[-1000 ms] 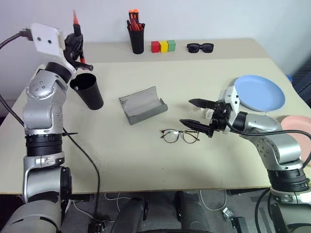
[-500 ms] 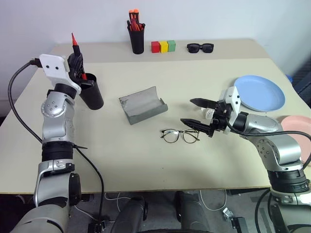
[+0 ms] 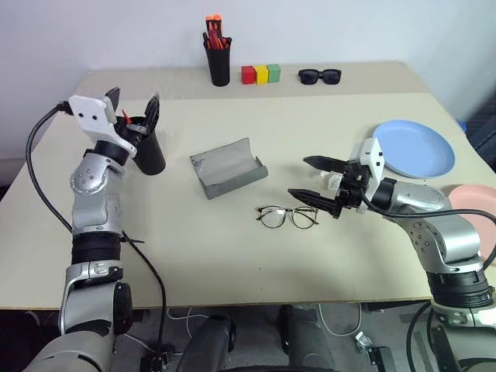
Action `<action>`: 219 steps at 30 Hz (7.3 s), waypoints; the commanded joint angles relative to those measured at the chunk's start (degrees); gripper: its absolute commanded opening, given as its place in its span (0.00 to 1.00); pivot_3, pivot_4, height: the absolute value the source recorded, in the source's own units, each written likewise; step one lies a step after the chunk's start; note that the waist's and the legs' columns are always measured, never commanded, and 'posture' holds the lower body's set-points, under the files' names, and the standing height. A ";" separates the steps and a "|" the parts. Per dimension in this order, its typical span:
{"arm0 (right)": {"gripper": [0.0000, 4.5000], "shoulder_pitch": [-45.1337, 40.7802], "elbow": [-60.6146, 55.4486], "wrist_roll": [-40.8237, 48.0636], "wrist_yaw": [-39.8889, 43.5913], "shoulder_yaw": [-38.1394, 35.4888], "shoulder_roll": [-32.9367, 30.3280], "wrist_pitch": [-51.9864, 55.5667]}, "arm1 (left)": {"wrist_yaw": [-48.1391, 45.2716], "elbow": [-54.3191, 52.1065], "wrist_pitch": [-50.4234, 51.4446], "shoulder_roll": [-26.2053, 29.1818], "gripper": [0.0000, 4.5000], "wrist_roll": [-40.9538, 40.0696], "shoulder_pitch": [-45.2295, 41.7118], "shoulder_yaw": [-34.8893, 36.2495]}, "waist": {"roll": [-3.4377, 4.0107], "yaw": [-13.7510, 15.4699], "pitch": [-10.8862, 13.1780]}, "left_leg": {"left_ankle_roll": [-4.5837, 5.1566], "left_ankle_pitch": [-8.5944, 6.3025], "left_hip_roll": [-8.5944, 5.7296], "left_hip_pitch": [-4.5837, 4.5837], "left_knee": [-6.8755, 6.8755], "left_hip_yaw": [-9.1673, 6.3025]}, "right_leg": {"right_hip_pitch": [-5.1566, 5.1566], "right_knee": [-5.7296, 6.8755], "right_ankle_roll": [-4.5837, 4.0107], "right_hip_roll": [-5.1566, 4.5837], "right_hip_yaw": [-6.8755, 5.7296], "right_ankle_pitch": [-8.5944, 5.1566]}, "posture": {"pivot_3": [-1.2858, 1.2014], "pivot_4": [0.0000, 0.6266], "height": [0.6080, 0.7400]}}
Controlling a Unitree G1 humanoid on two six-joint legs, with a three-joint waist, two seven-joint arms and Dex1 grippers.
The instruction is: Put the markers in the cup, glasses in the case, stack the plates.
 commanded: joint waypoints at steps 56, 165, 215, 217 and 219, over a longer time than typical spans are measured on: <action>1.00 -0.03 -0.06 -3.34 1.38 0.08 -3.62 -4.60 | -53.94 11.60 21.81 7.42 0.78 10.55 -9.43 -28.38 | 0.01 -1.34 0.00 | 0.06 -0.03 -0.01 0.00 -0.02 -0.02 | -0.03 0.05 0.00 0.05 0.00 0.00 | 0.52 0.24 1.00; 0.01 -24.22 9.65 -29.25 -13.61 27.02 23.29 15.17 | -30.09 -31.35 27.84 16.73 1.00 -15.79 31.21 3.33 | 0.08 -1.74 0.02 | 0.03 -0.02 0.07 0.03 -0.25 -0.09 | -0.22 0.10 -0.10 0.11 0.02 0.03 | 0.52 0.24 1.00; 1.00 -15.79 0.67 -10.97 -17.41 5.72 22.03 9.60 | -20.71 22.90 33.77 0.19 0.01 13.88 -22.83 -22.74 | 0.03 -3.12 -0.01 | -0.08 0.04 -0.01 -0.02 -0.33 -0.05 | -0.27 0.05 -0.10 0.11 -0.02 0.06 | 0.52 0.24 1.00; 1.00 -15.78 0.58 -10.81 -17.75 5.81 21.92 9.59 | -21.60 24.67 34.22 0.35 0.01 14.96 -23.68 -23.29 | 0.03 -3.05 -0.01 | -0.06 0.03 -0.02 -0.05 -0.32 -0.06 | -0.27 0.05 -0.10 0.11 -0.03 0.06 | 0.52 0.24 1.00; 1.00 -15.80 0.48 -10.83 -18.09 5.99 21.89 9.52 | -23.65 24.95 35.78 0.72 0.01 15.31 -23.93 -23.84 | 0.03 -3.04 -0.01 | -0.06 0.03 -0.01 -0.04 -0.31 -0.06 | -0.27 0.06 -0.10 0.11 -0.02 0.06 | 0.52 0.24 1.00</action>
